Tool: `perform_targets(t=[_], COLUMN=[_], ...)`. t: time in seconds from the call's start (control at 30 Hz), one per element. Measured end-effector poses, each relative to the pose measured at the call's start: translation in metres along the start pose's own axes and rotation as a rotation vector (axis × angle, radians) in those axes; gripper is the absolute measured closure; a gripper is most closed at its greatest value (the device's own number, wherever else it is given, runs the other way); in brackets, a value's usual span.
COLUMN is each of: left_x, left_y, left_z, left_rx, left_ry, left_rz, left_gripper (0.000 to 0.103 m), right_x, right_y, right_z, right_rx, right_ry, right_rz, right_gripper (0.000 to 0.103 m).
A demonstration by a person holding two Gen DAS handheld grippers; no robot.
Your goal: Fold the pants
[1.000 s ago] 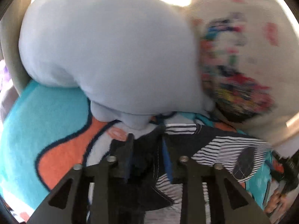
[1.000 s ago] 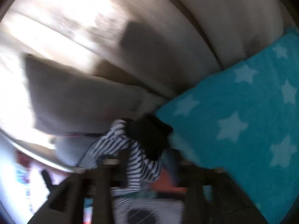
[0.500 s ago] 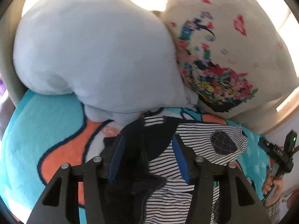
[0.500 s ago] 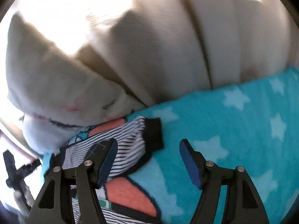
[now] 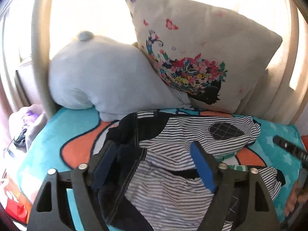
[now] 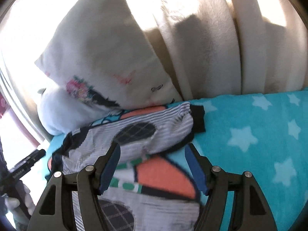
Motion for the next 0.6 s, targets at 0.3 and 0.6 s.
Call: perform_targets(t=[0.3,0.6], left_x=[0.030,0.050], left_y=[0.033,0.051], left_z=[0.007,0.007], left_rx=[-0.016,-0.038], left_ry=[-0.036,-0.039], left_rz=[0.009,-0.002], left_gripper=[0.016,0.016], right_x=[0.017,0.034], right_y=[0.041,0.052], right_z=[-0.017,-0.027], right_rx=[-0.042,-0.041], right_ry=[0.000,0.010], right_rz=[-0.003,-0.004], right_gripper=[0.026,0.026])
Point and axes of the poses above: each gripper's, at about its wrist camera, not at the fingertips, and x roughly against the way its jaws point, z to its right, y to its underside, the point moved 10 cm from there along -x, roughly the way its jaws point, and after that the axes turned 13 degrees about x, right-handed, at the moved point
